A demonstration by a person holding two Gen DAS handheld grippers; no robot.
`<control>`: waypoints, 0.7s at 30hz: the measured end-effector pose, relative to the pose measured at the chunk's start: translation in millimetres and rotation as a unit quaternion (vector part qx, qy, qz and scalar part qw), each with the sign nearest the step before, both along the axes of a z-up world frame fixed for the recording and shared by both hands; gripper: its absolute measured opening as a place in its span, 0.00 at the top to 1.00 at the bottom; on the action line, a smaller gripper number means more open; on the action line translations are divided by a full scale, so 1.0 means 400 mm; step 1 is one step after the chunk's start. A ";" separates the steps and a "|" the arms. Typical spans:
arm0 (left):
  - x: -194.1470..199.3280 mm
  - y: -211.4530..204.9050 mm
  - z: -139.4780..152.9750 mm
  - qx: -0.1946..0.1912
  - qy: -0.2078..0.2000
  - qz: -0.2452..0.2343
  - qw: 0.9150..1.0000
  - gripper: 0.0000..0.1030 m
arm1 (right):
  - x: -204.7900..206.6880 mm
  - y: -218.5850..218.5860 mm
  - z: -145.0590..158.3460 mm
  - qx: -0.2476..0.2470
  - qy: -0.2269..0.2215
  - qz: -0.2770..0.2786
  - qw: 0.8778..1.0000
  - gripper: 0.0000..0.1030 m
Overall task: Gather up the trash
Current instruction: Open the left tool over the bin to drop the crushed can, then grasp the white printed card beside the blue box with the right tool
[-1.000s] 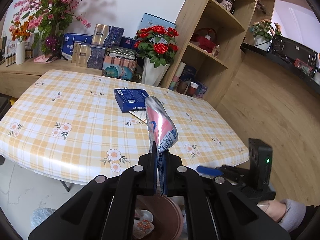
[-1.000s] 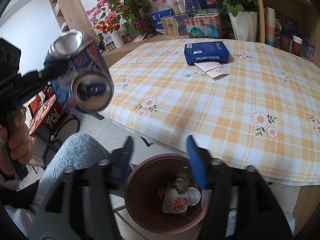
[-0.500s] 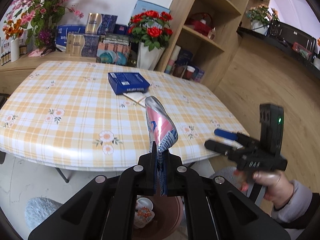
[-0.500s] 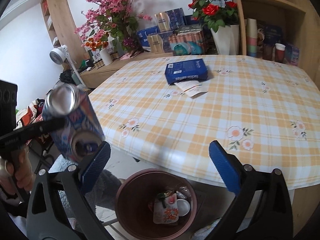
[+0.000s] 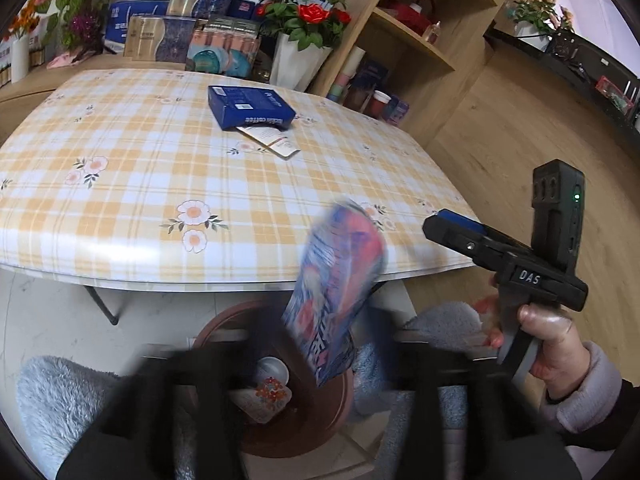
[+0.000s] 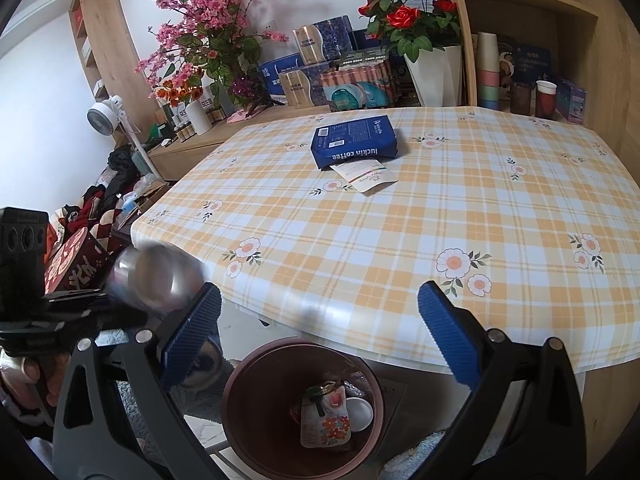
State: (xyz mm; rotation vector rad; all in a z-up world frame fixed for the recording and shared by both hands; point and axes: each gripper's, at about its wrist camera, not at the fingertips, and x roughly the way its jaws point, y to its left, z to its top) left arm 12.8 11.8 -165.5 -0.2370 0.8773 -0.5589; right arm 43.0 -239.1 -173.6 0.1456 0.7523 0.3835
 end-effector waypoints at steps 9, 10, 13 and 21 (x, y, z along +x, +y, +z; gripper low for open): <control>0.050 0.047 0.002 0.014 -0.008 0.040 0.999 0.29 | 0.014 0.000 0.007 -0.015 0.001 -0.001 1.000 0.06; 0.058 0.052 0.006 0.017 -0.010 0.044 0.999 0.28 | 0.015 -0.003 0.013 -0.017 -0.002 -0.003 1.000 0.06; 0.077 0.056 0.022 0.025 -0.022 0.050 0.998 0.25 | 0.017 -0.019 0.021 -0.021 -0.008 -0.012 1.000 0.06; 0.126 0.056 0.088 0.054 -0.074 0.052 0.994 0.19 | 0.030 -0.054 0.018 -0.026 -0.010 -0.039 0.999 0.06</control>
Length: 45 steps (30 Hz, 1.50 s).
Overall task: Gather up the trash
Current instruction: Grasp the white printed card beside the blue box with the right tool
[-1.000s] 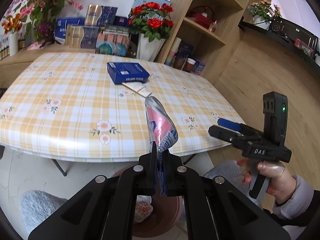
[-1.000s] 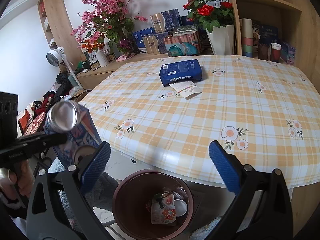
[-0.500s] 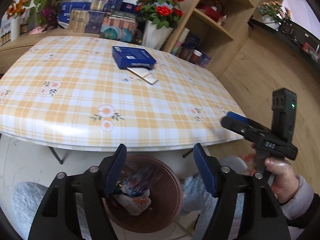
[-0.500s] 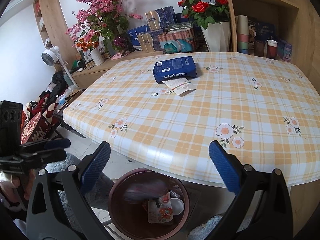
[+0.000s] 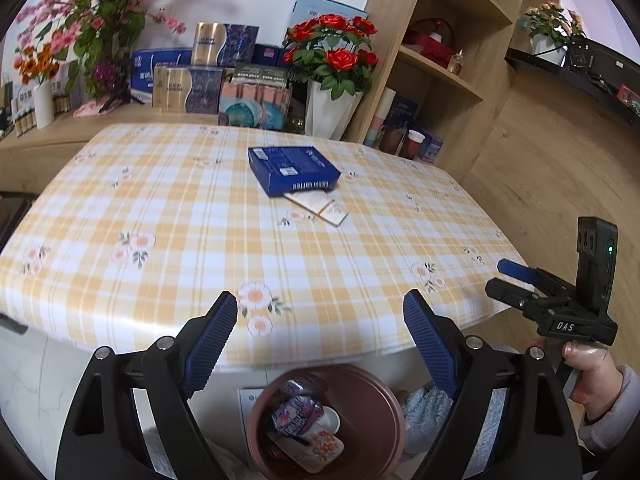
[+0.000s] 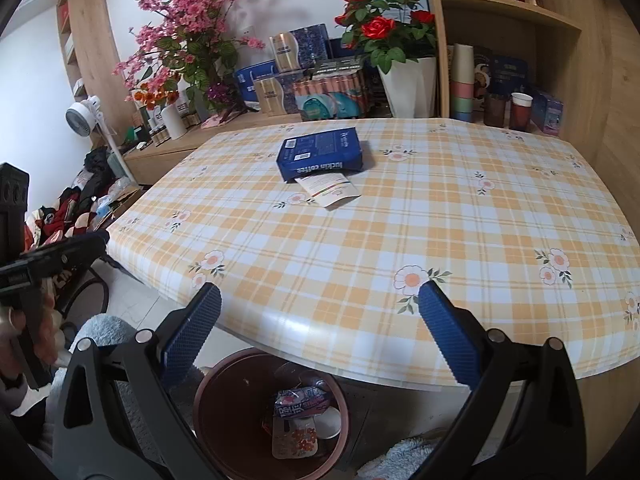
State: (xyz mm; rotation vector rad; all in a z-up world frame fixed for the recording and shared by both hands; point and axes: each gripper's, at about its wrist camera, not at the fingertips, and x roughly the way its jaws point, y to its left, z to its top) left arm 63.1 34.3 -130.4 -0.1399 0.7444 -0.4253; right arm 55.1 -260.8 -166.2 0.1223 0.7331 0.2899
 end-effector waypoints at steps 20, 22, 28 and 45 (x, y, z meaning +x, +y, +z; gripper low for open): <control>0.168 0.022 -0.020 0.036 -0.015 0.027 0.999 0.19 | 0.150 -0.031 -0.065 0.020 0.035 -0.012 0.999 0.05; 0.189 0.018 -0.029 0.041 -0.016 0.027 0.999 0.19 | 0.177 -0.033 -0.080 0.013 0.040 -0.010 0.999 0.05; 0.257 0.014 -0.058 0.053 -0.018 0.024 0.998 0.19 | 0.281 -0.035 -0.117 0.013 0.064 0.011 0.998 0.05; 0.412 0.051 -0.118 0.046 -0.009 0.045 0.998 0.19 | 0.642 0.185 -0.190 -0.090 0.102 0.127 0.983 0.06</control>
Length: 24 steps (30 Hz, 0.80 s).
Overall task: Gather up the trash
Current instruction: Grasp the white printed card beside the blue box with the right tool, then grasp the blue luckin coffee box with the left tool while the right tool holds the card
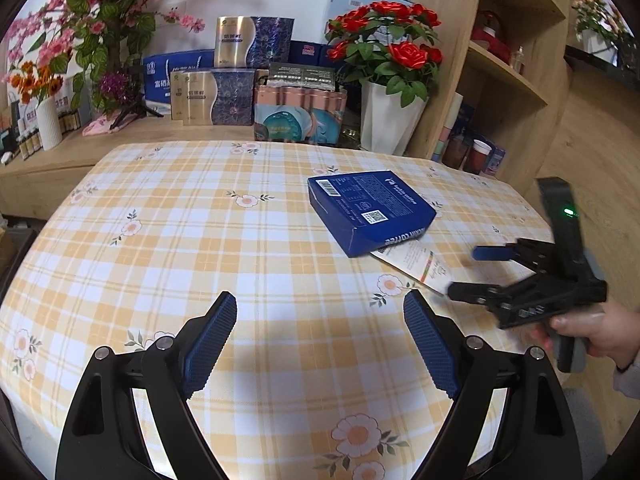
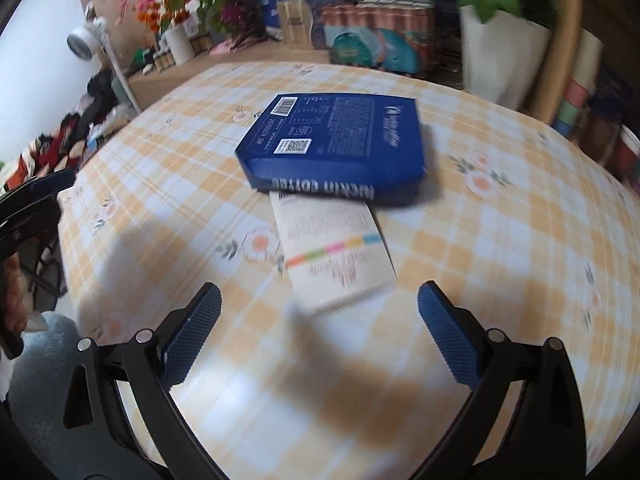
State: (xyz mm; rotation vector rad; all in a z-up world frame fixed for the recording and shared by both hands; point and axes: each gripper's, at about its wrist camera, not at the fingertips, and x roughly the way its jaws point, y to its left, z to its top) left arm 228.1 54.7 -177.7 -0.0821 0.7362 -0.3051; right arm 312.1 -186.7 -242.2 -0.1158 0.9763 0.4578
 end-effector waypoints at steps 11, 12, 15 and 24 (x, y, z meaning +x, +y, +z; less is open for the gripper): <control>0.039 0.012 -0.023 -0.009 0.010 0.007 1.000 0.19 | 0.125 0.078 -0.070 -0.051 0.039 0.028 0.998 0.06; 0.041 0.012 -0.025 -0.009 0.010 0.007 1.000 0.19 | 0.128 0.080 -0.075 -0.051 0.039 0.025 0.998 0.06; 0.048 0.007 -0.032 -0.006 0.011 0.008 1.000 0.19 | 0.127 0.089 -0.081 -0.059 0.029 0.024 0.998 0.05; 0.056 -0.033 -0.032 0.012 0.007 -0.007 1.000 0.19 | 0.046 0.069 -0.058 -0.054 0.049 0.050 0.996 0.35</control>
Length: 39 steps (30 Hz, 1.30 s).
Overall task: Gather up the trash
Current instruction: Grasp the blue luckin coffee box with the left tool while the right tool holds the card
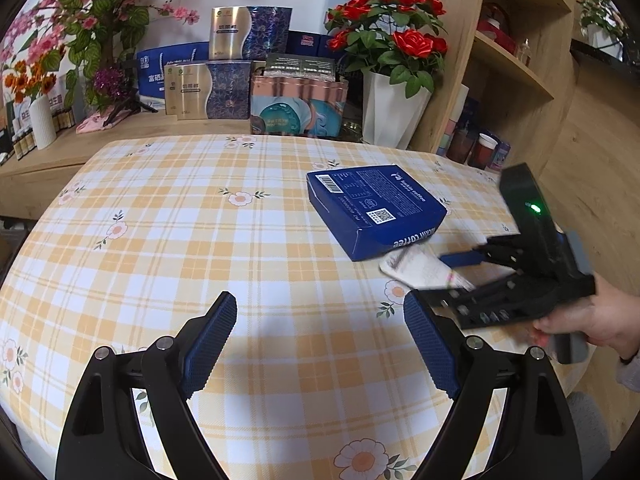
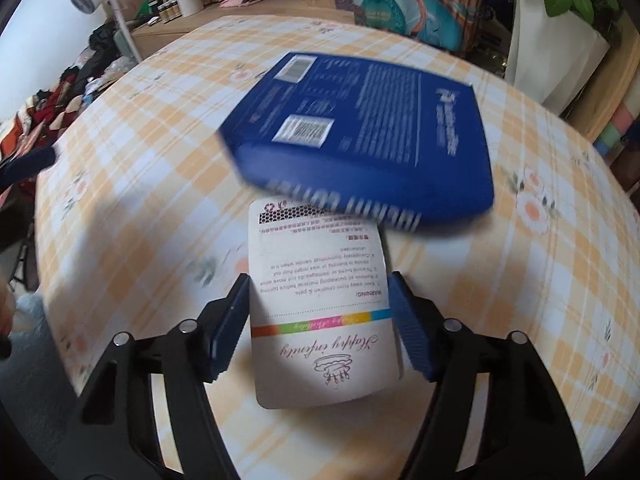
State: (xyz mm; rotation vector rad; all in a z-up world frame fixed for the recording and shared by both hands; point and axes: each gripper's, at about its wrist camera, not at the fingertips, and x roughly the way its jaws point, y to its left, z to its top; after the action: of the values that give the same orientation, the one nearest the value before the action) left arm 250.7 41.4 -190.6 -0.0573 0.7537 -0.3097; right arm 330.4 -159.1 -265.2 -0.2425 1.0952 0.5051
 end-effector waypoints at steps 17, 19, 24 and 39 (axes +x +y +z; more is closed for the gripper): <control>0.120 -0.311 -0.001 0.213 -0.082 -0.137 0.964 0.19 | -0.202 -0.303 0.055 0.043 -0.054 -0.137 0.988 0.36; 0.145 -0.350 -0.021 0.243 -0.085 -0.154 0.954 0.19 | -0.216 -0.330 0.060 0.052 -0.057 -0.148 0.986 0.36; 0.187 -0.415 -0.083 0.319 -0.089 -0.184 0.926 0.19 | -0.231 -0.390 0.058 0.083 -0.050 -0.178 0.979 0.36; 0.242 -0.482 -0.166 0.410 -0.114 -0.203 0.882 0.24 | -0.228 -0.401 0.045 0.107 -0.044 -0.187 0.975 0.36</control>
State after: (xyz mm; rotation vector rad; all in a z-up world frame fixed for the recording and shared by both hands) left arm 347.4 -151.3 -257.1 0.9395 0.6071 -0.3654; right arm 239.1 -319.4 -247.1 0.1307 0.9625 0.2679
